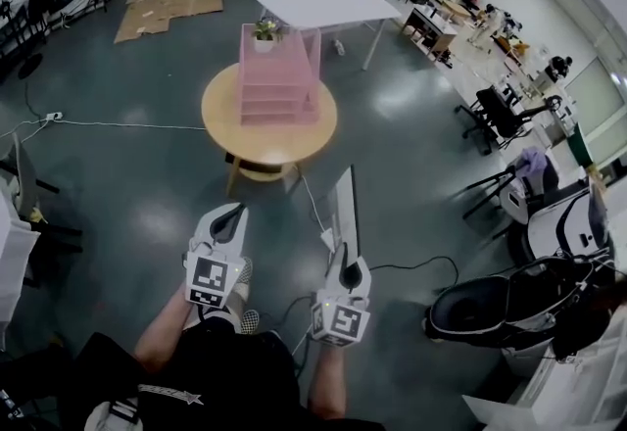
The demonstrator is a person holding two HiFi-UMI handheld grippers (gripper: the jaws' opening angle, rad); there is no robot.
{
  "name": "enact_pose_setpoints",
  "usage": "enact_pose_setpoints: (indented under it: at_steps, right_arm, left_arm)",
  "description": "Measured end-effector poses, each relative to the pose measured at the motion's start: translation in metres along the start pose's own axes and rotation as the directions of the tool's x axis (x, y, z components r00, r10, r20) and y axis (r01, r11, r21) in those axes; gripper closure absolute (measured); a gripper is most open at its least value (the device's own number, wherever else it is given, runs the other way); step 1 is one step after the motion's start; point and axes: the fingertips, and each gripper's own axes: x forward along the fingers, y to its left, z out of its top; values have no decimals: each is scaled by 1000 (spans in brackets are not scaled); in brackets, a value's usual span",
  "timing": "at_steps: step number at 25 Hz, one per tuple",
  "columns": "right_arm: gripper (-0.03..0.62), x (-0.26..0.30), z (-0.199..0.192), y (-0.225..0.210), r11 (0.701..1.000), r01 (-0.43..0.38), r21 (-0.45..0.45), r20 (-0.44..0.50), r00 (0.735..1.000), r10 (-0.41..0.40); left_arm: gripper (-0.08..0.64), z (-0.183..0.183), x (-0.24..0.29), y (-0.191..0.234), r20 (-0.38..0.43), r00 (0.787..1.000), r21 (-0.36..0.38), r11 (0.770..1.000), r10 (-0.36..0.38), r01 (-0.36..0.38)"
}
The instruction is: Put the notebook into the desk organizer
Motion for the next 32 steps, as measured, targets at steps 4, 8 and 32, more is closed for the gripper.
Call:
enact_pose_setpoints:
  at_steps: [4, 8, 32]
  right_arm:
    - [580, 22, -5, -8, 1000, 9, 8, -19, 1000, -9]
    - [578, 56, -11, -16, 1000, -1, 12, -34, 999, 1]
    - [579, 258, -35, -3, 979, -112, 171, -106, 986, 132]
  left_arm:
    - [549, -7, 23, 5, -20, 1000, 0, 1000, -1, 1]
    - [549, -11, 57, 13, -34, 999, -7, 1000, 0, 0]
    - [549, -47, 198, 111, -146, 987, -53, 995, 72, -80]
